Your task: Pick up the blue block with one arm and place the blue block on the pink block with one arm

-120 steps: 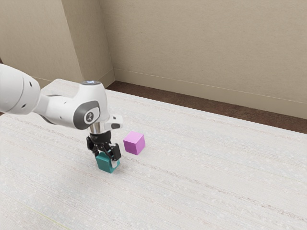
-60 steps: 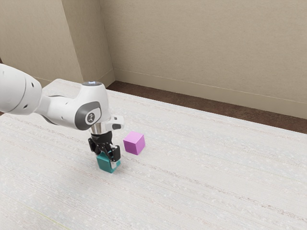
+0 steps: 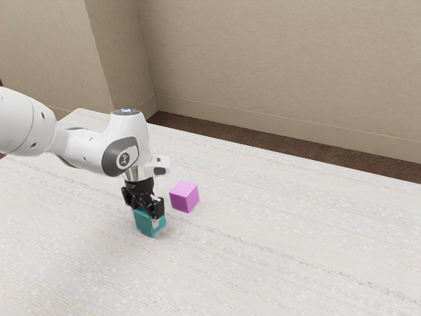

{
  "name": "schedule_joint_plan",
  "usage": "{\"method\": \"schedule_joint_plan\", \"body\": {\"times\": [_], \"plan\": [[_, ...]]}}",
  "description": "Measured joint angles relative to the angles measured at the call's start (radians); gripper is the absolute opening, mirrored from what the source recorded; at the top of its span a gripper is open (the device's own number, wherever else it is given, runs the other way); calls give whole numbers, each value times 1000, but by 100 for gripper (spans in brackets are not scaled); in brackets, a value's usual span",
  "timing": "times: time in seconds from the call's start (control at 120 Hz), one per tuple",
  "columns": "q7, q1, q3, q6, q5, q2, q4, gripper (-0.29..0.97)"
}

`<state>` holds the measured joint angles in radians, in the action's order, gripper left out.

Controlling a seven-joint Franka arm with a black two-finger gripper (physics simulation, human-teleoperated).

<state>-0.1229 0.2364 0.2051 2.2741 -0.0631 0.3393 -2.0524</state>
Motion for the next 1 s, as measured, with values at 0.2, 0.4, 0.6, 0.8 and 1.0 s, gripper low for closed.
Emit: {"method": "schedule_joint_plan", "body": {"times": [0.2, 0.4, 0.6, 0.8, 1.0], "plan": [[1, 3, 2, -4, -10, -42, 7, 39], [3, -6, 11, -21, -14, -92, 76, 39], [5, -45, 9, -58, -14, -24, 223, 39], [27, -88, -23, -90, -8, 46, 319, 39], [79, -129, -64, -119, 9, 80, 355, 39]]}}
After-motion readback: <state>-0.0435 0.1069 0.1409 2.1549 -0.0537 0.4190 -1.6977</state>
